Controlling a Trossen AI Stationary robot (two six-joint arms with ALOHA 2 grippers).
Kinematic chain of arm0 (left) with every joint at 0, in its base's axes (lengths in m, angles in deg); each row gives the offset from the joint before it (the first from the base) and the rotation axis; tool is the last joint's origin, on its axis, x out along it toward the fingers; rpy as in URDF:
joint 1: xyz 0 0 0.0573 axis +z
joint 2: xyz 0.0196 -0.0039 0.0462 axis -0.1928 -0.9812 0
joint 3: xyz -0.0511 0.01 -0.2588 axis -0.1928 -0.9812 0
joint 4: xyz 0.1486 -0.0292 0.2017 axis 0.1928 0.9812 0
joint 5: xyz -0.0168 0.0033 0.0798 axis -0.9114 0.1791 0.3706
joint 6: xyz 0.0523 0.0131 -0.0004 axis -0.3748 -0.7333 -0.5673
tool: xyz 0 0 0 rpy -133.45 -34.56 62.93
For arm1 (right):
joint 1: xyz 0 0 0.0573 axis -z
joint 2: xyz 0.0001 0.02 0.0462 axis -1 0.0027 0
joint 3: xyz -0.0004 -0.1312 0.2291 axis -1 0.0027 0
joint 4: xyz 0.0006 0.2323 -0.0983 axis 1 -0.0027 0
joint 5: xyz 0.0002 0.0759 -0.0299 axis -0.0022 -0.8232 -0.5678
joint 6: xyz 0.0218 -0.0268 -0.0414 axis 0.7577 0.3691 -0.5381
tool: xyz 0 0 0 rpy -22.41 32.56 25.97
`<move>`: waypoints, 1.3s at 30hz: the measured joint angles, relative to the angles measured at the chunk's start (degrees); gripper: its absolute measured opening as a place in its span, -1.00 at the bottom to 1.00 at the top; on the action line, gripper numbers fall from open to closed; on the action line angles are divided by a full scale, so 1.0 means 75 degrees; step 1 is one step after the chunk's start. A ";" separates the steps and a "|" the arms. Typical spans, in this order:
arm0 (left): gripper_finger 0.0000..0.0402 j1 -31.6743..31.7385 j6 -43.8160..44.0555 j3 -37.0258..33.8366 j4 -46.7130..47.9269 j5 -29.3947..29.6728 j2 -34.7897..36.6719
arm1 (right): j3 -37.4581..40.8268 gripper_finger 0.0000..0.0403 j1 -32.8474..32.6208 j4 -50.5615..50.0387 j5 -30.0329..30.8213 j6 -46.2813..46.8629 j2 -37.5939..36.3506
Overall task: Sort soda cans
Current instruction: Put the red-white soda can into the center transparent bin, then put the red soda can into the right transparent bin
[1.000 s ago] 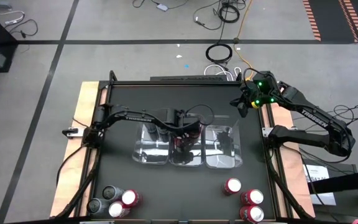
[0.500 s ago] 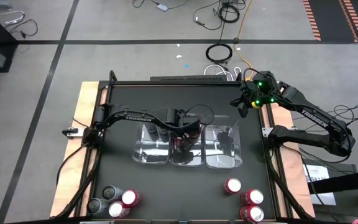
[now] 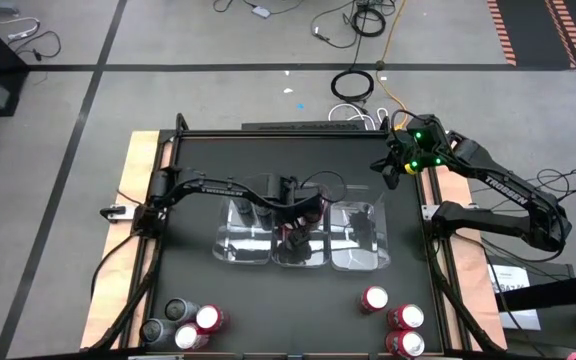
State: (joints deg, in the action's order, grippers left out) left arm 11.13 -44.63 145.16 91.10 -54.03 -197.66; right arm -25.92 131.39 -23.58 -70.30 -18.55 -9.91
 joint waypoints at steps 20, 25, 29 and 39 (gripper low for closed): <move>0.90 0.0358 0.0962 0.0154 0.0609 0.0468 0.0394 | 0.0000 -0.82 0.0000 -0.0128 -0.0026 0.0015 -0.0003; 0.90 0.0358 0.1133 0.0154 0.0606 0.0658 0.0732 | 0.0000 -0.82 0.0000 -0.0140 -0.0026 0.0007 -0.0003; 0.90 0.0358 0.1275 0.0157 0.0543 0.0694 0.1043 | 0.0000 -0.82 -0.0003 -0.0145 -0.0026 -0.0024 -0.0002; 0.90 0.0578 0.1077 0.0157 0.0580 0.0941 0.2523 | 0.0000 -0.82 0.0000 -0.0146 -0.0020 0.0107 -0.0003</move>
State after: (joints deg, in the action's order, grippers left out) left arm 15.47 -36.55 146.34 95.44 -46.97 -178.74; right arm -25.92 131.39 -24.67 -70.45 -17.74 -9.93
